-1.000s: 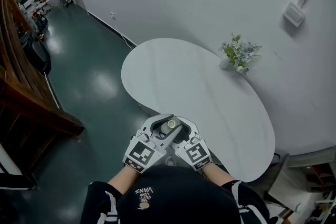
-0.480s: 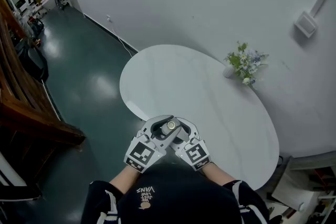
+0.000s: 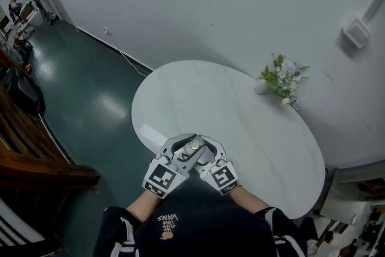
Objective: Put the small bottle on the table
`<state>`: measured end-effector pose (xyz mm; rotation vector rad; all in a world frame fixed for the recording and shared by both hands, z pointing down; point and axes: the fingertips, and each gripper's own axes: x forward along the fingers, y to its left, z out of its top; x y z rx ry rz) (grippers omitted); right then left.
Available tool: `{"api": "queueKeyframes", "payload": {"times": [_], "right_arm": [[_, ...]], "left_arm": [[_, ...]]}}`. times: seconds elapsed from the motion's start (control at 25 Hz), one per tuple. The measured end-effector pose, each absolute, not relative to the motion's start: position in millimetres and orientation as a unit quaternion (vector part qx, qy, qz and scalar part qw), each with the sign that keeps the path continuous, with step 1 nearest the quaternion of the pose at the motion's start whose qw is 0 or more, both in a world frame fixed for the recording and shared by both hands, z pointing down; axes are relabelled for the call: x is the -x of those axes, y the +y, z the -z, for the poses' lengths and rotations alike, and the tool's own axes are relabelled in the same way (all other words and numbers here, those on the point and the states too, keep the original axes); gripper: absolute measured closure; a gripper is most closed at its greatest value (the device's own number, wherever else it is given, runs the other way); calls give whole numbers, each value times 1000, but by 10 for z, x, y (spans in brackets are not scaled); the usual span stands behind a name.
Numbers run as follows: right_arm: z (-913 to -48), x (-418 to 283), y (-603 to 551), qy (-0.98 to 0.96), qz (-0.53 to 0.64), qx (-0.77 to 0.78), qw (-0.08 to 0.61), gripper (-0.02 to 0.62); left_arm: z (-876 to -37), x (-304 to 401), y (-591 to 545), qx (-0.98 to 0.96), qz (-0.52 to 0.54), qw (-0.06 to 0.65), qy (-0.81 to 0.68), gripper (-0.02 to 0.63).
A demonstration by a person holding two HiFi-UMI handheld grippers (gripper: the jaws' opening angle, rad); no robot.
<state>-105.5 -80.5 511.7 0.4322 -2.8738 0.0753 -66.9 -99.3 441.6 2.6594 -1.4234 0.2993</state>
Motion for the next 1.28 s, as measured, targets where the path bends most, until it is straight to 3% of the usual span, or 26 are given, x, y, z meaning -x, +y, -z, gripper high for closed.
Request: {"api": "queueKeyframes", "payload": {"times": [0.6, 1.28], "right_arm": [[-5385, 1400, -1415, -974, -11, -178, 140, 310], [-5880, 1272, -1731, -946, -106, -256, 166, 310]], "left_arm": [[-4670, 1061, -1571, -891, -94, 66, -439, 449], [-5239, 1831, -2307, -869, -121, 70, -475, 449]]}}
